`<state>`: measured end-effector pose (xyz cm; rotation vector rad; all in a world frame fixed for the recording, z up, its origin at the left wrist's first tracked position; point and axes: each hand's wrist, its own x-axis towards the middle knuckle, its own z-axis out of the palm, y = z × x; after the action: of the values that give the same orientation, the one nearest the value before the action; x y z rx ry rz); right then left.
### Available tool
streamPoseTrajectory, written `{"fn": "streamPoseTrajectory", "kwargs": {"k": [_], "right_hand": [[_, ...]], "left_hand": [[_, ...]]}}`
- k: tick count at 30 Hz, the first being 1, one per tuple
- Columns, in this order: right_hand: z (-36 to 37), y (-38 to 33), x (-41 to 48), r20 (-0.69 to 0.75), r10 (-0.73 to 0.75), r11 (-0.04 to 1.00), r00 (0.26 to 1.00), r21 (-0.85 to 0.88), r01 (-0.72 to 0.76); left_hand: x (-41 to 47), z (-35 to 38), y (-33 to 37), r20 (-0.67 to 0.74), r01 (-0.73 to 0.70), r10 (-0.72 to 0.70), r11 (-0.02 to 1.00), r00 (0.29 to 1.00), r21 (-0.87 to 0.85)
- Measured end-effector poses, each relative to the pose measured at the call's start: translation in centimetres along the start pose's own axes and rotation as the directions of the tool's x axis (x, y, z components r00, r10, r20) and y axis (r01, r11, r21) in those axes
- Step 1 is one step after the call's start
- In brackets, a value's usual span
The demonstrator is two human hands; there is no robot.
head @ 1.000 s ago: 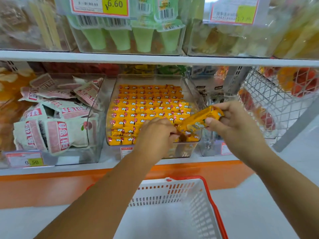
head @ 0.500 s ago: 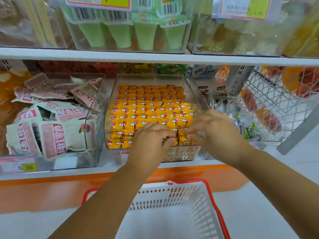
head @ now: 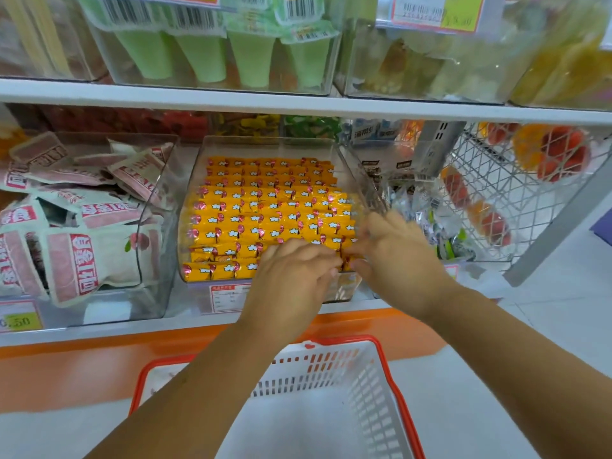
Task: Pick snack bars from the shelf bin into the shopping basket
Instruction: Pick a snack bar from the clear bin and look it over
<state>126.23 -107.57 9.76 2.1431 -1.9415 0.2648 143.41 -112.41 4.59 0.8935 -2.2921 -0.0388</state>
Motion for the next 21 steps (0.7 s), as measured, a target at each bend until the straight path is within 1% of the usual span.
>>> {"fn": "streamPoseTrajectory", "kwargs": {"k": [1,4,6,8,9,11,13,14,15,17,19,21], "right_hand": [[0.6,-0.1,0.1,-0.024,0.012,1.000,1.000,-0.006,-0.012],[1.4,0.1,0.1,-0.118,0.028,0.998,0.993,0.054,-0.022],[-0.1,-0.1,-0.5,-0.234,0.046,0.995,0.971,0.100,-0.023],[-2.6,-0.3,-1.2,-0.357,0.125,0.977,0.926,0.208,-0.052],[-4.0,-0.4,-1.7,-0.389,0.180,0.955,0.904,0.288,-0.067],[-6.5,-1.2,-3.1,-0.429,0.267,0.902,0.863,0.427,-0.066],[-7.7,-2.3,-4.8,-0.437,0.340,0.851,0.833,0.520,-0.074],[-7.8,-3.1,-5.6,-0.412,0.398,0.794,0.819,0.602,-0.084],[-8.0,-3.9,-6.3,-0.352,0.464,0.697,0.813,0.712,-0.089],[-8.2,-5.4,-7.4,-0.159,0.555,0.422,0.816,0.900,-0.111],[-8.2,-6.5,-8.3,0.039,0.555,0.191,0.831,0.966,-0.173],[-8.0,-7.6,-8.9,0.212,0.499,-0.008,0.840,0.971,-0.240]], "left_hand": [[0.0,0.0,0.0,0.002,0.013,-0.013,1.000,1.000,-0.017],[0.0,-0.3,0.1,0.045,0.052,-0.049,0.997,0.998,-0.065],[0.1,-0.6,0.2,0.108,0.097,-0.087,0.991,0.990,-0.090],[0.4,-1.4,0.7,0.183,0.173,-0.150,0.978,0.972,-0.117],[0.7,-1.8,1.1,0.210,0.224,-0.192,0.964,0.959,-0.141],[0.7,-3.3,2.4,0.241,0.341,-0.283,0.906,0.928,-0.250],[-0.1,-5.4,3.8,0.250,0.386,-0.309,0.840,0.918,-0.381],[-0.8,-6.6,4.5,0.264,0.398,-0.307,0.800,0.914,-0.450],[-1.7,-7.7,5.1,0.288,0.427,-0.318,0.738,0.903,-0.523],[-3.3,-9.7,5.8,0.343,0.521,-0.397,0.561,0.851,-0.643],[-5.0,-11.2,5.8,0.392,0.608,-0.505,0.389,0.769,-0.692],[-6.2,-12.7,5.5,0.424,0.652,-0.589,0.246,0.688,-0.717]]}}
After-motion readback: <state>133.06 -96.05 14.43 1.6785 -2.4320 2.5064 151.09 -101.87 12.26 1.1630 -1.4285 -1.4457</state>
